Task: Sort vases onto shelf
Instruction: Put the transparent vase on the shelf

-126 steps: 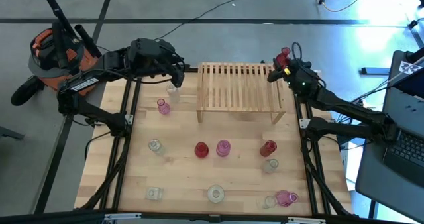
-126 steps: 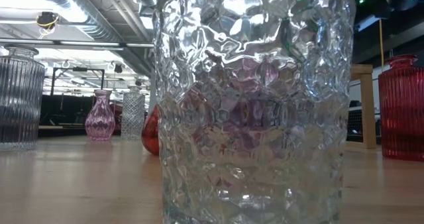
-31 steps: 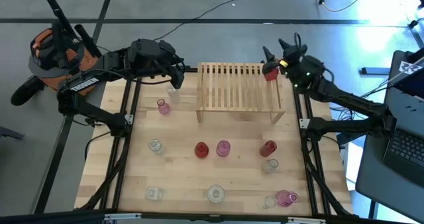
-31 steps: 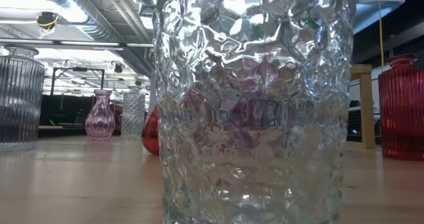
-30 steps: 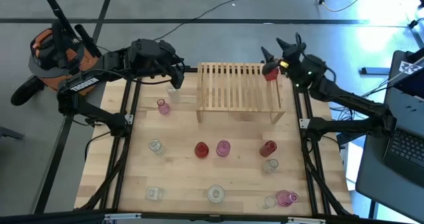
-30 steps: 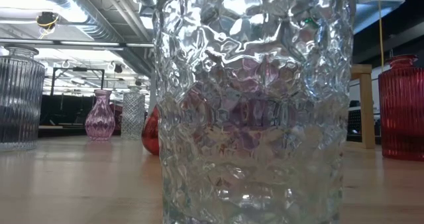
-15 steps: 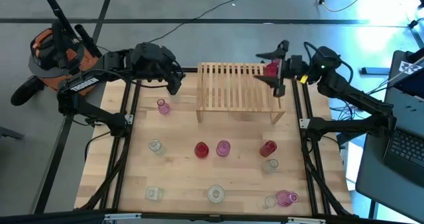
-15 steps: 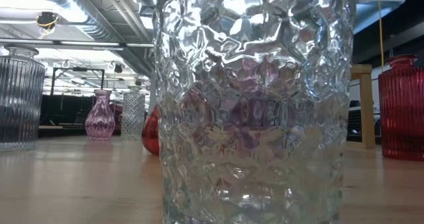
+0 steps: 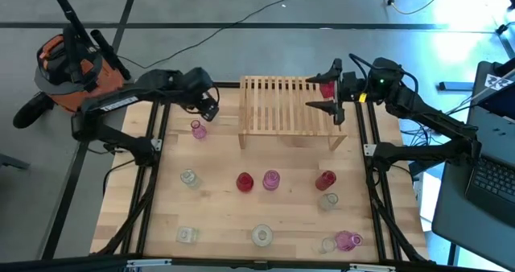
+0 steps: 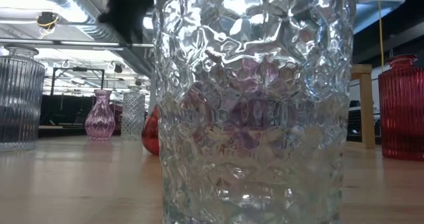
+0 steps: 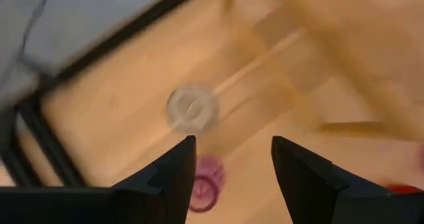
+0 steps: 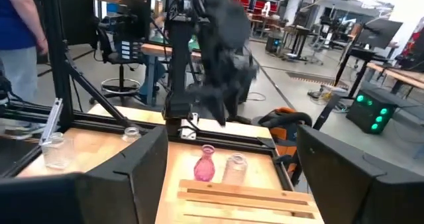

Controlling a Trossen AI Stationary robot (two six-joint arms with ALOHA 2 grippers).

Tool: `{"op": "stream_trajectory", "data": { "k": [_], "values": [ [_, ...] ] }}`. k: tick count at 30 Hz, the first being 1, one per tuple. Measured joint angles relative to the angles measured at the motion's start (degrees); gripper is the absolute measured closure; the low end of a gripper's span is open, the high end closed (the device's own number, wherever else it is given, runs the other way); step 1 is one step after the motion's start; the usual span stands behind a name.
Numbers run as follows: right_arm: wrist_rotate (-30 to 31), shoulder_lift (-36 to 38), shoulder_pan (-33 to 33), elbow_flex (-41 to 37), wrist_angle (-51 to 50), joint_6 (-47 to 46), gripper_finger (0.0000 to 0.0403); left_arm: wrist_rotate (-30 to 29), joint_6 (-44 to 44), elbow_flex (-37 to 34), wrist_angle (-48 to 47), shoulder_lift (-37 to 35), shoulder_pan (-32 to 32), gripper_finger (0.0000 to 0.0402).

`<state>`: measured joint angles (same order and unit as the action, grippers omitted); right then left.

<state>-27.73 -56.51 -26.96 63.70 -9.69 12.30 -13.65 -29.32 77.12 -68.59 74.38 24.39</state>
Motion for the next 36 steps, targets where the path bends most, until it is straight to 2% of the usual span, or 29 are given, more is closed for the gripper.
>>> {"op": "stream_trajectory", "data": {
  "k": [4, 9, 14, 23, 27, 32, 36],
  "values": [
    [0.22, 0.0, 0.0, 0.0, 0.07, 0.34, 0.0123, 3.16, -2.38, -6.52, 5.55, 0.05, 6.02, 0.0212],
    [0.25, 0.0, 0.0, 0.0, 0.16, 1.66, 0.0123, 7.25, -1.69, -8.37, 13.99, 0.01, 11.43, 0.0212],
    [0.29, 0.0, -0.07, 0.0, 0.17, 1.65, 0.0123, 7.52, 0.32, -8.46, 14.38, 1.42, 14.69, 0.0212],
    [1.42, 0.0, -0.04, 0.0, 0.17, 1.5, 0.0123, 15.35, 4.17, -8.48, 14.35, 5.65, 16.21, 0.0211],
    [1.67, 0.0, -0.04, 0.0, 0.17, 1.49, 0.0123, 15.06, 4.46, -8.48, 13.3, 7.03, 15.58, 0.0211],
    [1.65, 0.0, -0.04, 0.0, 0.17, 1.08, 0.0123, 11.23, 5.91, -8.5, 12.23, 7.05, 14.95, 0.0211],
    [1.67, 0.0, -0.04, 0.0, 0.17, 0.04, 0.0123, 11.22, 7.08, -8.52, 12.09, 7.07, 15.57, 0.0211]
  ]
}}
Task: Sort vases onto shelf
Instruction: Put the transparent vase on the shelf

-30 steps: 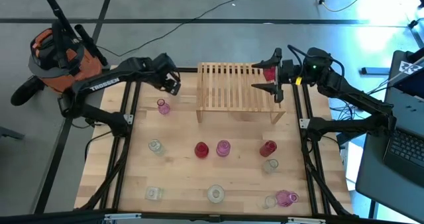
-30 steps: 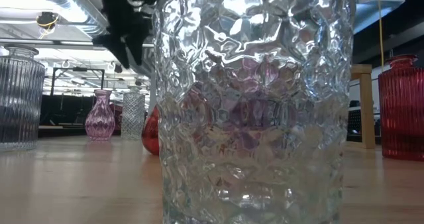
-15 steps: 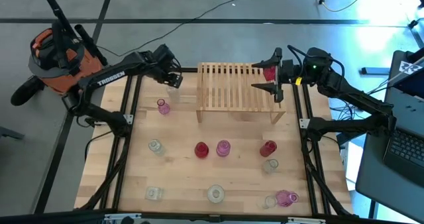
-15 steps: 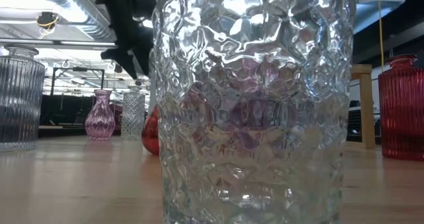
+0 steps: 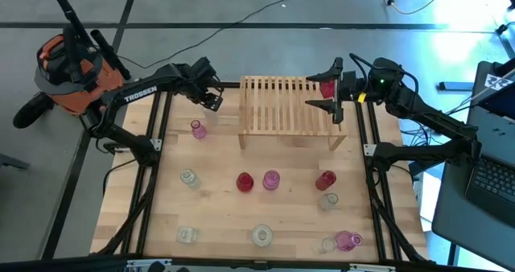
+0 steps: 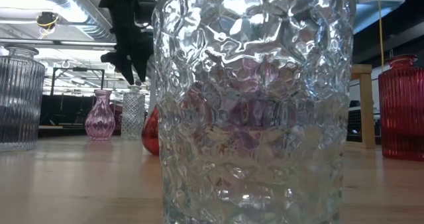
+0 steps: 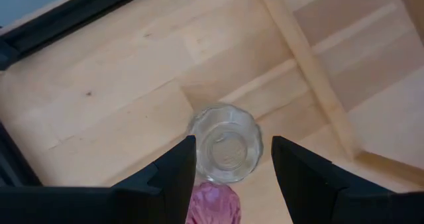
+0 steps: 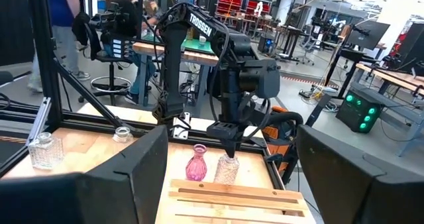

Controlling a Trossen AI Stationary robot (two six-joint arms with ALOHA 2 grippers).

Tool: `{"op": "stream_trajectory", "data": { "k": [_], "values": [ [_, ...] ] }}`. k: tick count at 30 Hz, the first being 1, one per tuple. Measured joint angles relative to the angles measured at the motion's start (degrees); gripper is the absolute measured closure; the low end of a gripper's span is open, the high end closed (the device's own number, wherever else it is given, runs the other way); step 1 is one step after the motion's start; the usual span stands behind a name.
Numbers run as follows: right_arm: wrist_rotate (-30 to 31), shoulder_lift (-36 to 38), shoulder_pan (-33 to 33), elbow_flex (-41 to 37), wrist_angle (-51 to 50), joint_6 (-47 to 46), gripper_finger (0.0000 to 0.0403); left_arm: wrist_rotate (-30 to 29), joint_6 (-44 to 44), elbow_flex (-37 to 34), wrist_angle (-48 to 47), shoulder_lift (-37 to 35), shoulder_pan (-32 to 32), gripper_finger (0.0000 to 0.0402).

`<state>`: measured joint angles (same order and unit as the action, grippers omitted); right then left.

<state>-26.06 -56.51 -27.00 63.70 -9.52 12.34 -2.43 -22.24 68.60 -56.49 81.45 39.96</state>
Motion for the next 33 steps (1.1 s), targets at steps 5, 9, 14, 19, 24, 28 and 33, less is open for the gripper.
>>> {"op": "stream_trajectory", "data": {
  "k": [5, 9, 14, 19, 24, 28, 33],
  "values": [
    [0.02, 0.0, 0.0, 0.0, 0.0, -0.03, 0.0123, 0.68, 0.25, -1.39, 0.02, 0.81, 0.75, 0.0211],
    [0.02, 0.0, 0.0, 0.0, 0.0, -0.05, 0.0123, 2.37, 0.37, -1.82, 1.34, 1.56, 0.82, 0.0211],
    [0.0, 0.0, 0.0, 0.0, 0.0, -0.37, 0.0123, 4.84, 0.51, -1.87, 2.89, 3.1, 0.75, 0.0211],
    [-0.02, 0.0, 0.0, 0.0, 0.0, -0.53, 0.0123, 5.51, 0.54, -1.79, 3.56, 3.8, 0.71, 0.0211],
    [-0.05, 0.0, 0.04, 0.0, 0.0, -0.53, 0.0123, 5.79, 0.38, -1.84, 2.87, 3.87, 0.71, 0.0211],
    [0.02, 0.0, 0.04, 0.0, 0.0, -0.53, 0.0123, 6.61, 0.17, -1.88, 2.52, 3.91, 0.75, 0.0211],
    [0.04, 0.0, 0.04, 0.0, -0.02, -0.53, 0.0123, 7.4, -1.04, -1.9, 0.58, 3.83, 0.75, 0.0211]
  ]
}}
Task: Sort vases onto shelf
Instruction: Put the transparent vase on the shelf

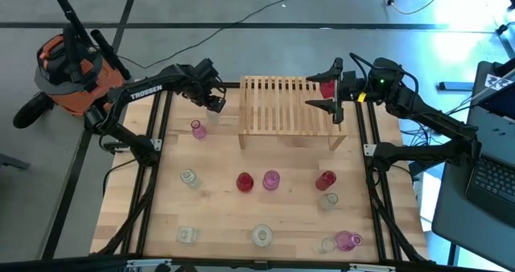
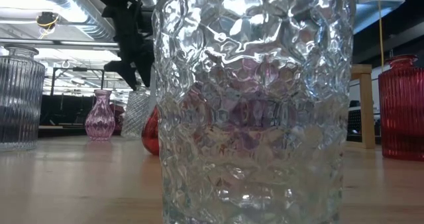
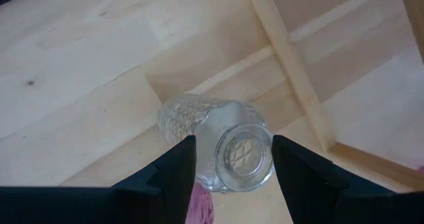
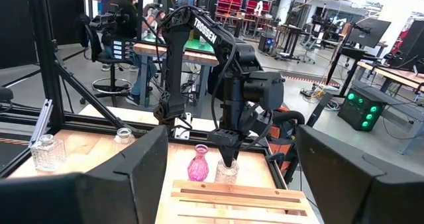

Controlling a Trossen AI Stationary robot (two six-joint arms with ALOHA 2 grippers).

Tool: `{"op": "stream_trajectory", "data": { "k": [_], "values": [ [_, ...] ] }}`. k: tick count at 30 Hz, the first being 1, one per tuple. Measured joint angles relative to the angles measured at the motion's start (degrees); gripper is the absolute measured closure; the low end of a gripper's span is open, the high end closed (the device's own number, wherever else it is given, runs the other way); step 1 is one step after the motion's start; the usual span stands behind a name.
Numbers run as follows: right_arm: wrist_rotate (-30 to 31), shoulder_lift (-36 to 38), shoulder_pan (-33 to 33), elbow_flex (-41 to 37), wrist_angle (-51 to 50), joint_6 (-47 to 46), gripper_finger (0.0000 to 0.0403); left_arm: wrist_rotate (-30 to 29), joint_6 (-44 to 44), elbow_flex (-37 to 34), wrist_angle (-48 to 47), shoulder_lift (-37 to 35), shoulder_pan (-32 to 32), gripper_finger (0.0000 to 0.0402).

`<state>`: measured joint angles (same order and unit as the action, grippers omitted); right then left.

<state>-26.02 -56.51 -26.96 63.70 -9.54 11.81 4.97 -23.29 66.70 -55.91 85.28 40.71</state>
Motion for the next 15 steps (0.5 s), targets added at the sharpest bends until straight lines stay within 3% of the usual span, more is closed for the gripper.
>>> {"op": "stream_trajectory", "data": {
  "k": [15],
  "values": [
    [1.55, 0.0, -0.02, 0.0, -0.07, 0.02, 0.0123, -1.7, -0.09, -0.28, -1.69, -3.48, 2.78, 0.0211]
  ]
}}
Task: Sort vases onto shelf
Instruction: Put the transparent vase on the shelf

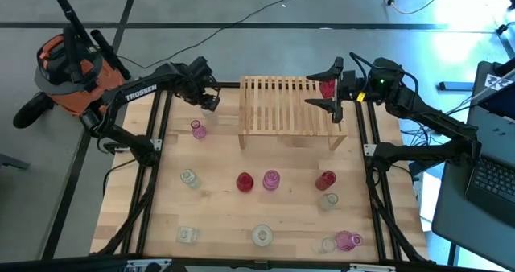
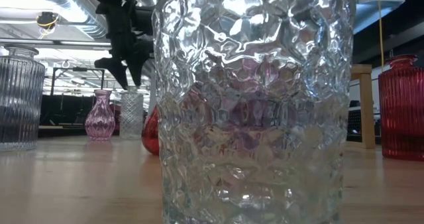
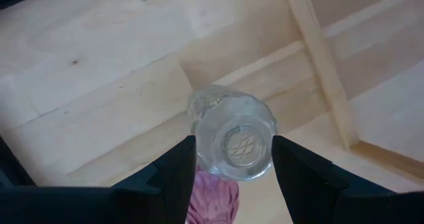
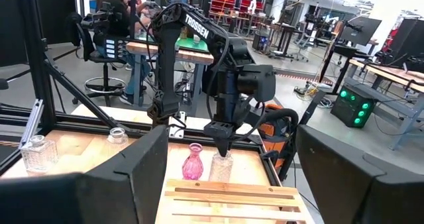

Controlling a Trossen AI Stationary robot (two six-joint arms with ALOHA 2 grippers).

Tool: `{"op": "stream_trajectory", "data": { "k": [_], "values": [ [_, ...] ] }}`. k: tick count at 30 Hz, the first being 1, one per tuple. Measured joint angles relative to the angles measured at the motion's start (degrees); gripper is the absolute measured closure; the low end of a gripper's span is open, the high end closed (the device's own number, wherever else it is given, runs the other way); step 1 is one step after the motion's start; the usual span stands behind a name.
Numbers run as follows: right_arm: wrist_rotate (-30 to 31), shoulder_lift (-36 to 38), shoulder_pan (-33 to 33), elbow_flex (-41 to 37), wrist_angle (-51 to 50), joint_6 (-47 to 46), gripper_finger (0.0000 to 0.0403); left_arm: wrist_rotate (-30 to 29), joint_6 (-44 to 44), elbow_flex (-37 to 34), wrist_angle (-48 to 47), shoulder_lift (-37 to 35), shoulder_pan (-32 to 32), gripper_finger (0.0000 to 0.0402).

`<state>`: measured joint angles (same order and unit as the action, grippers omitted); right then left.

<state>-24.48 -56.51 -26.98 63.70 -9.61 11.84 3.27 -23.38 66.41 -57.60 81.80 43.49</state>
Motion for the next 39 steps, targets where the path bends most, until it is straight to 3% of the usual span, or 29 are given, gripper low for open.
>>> {"op": "stream_trajectory", "data": {
  "k": [31, 39],
  "values": [
    [0.03, 0.0, -0.02, 0.0, -0.85, 0.0, 0.0123, -1.27, 5.55, 0.09, -0.57, -1.09, 3.95, 0.0211],
    [0.01, -0.01, -0.02, 0.0, -0.78, -0.01, 0.0123, 1.04, 6.38, -0.02, -0.25, 0.33, 3.46, 0.0212]
  ]
}}
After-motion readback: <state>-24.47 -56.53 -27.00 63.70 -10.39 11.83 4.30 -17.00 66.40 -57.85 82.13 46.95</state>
